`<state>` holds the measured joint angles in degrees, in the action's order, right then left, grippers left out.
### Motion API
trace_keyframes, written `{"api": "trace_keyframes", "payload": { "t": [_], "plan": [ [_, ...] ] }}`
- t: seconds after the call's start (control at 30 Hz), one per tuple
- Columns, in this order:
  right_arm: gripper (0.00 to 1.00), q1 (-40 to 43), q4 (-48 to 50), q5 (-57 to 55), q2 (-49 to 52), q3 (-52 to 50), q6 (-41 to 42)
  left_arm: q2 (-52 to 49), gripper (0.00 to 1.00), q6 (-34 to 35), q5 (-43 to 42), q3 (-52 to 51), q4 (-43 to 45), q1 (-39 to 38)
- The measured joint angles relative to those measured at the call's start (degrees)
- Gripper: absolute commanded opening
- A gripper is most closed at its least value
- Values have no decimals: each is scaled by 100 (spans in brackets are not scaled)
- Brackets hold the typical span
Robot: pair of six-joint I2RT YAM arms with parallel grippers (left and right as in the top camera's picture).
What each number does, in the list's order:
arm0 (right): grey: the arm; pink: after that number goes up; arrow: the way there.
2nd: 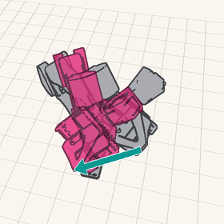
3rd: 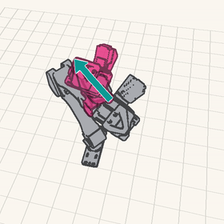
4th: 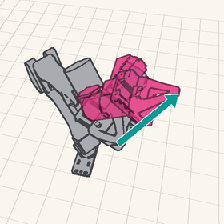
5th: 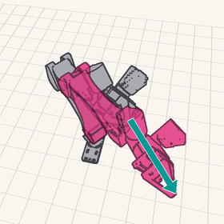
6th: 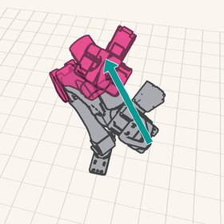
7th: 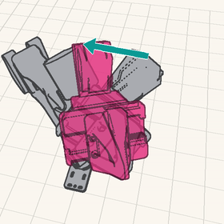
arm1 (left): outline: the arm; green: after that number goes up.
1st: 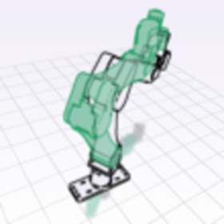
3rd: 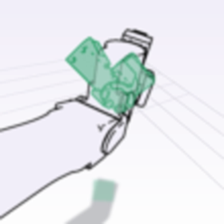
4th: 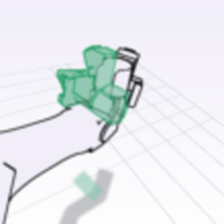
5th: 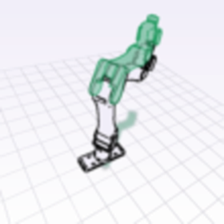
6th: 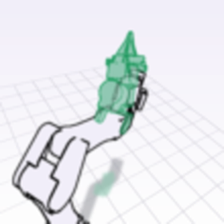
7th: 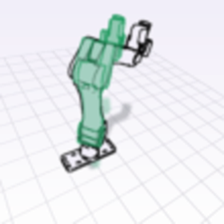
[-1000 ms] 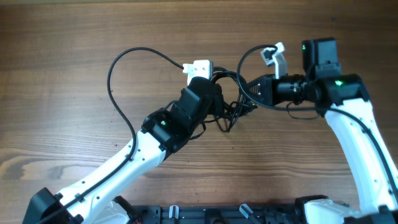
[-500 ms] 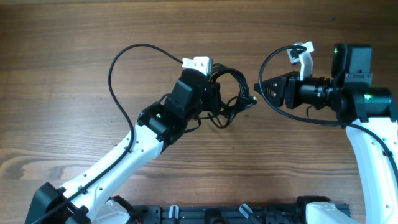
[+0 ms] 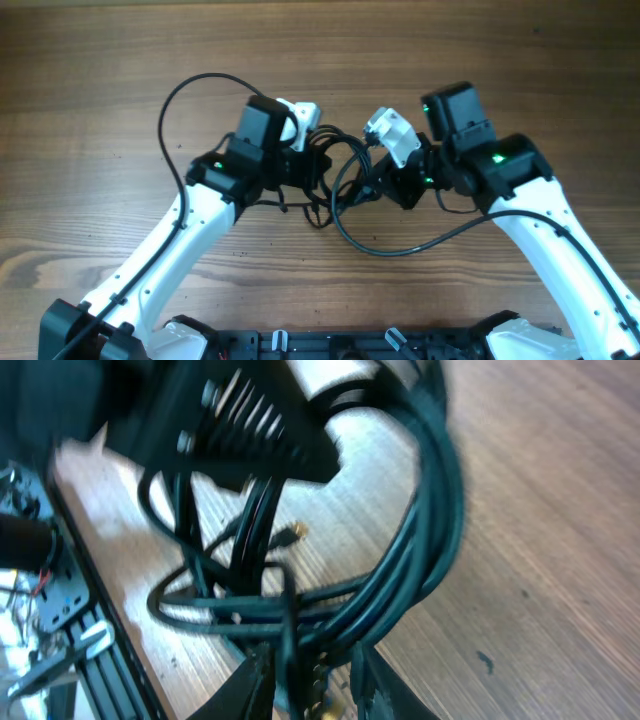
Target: Untangle cables
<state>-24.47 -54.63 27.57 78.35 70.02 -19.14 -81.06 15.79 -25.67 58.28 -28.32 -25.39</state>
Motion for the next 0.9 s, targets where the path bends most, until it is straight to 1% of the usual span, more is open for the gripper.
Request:
{"api": "trace_keyframes", "payload": {
  "t": [0.13, 0.2, 0.3, 0.33, 0.47, 0.6, 0.63, 0.7, 0.8, 0.9],
  "plan": [
    [26, -262, -20, -2, 76, 0, -201, 0, 4, -144, -470, 9, -20, 212],
    [20, -260, -22, -4, 212, 0, -205, 0, 4, -229, -625, 9, -22, 223],
    [6, -260, 9, -13, 533, 0, -203, 0, 4, -315, -741, 9, -44, 232],
    [4, -262, 66, 22, 638, 0, -149, 0, 4, -321, -769, 9, -37, 232],
    [4, -260, 734, 44, 800, -2, 752, -2, 4, -354, -855, 9, 66, 297],
    [4, -306, 944, -535, 800, -2, 1989, -2, 4, -350, -892, 11, 94, 302],
    [4, -310, 1023, -535, 778, -2, 2135, -2, 4, -326, -817, 20, 70, 299],
    [4, -299, 1239, -323, 575, -24, 2166, -2, 4, -177, -577, 66, -33, 302],
    [4, -87, 1626, 503, -87, -33, 2264, 0, 4, 2, -485, 175, -125, 302],
    [4, 505, 1856, 1836, -273, -37, 2306, 61, 4, 98, -592, 282, -146, 299]
  ]
}}
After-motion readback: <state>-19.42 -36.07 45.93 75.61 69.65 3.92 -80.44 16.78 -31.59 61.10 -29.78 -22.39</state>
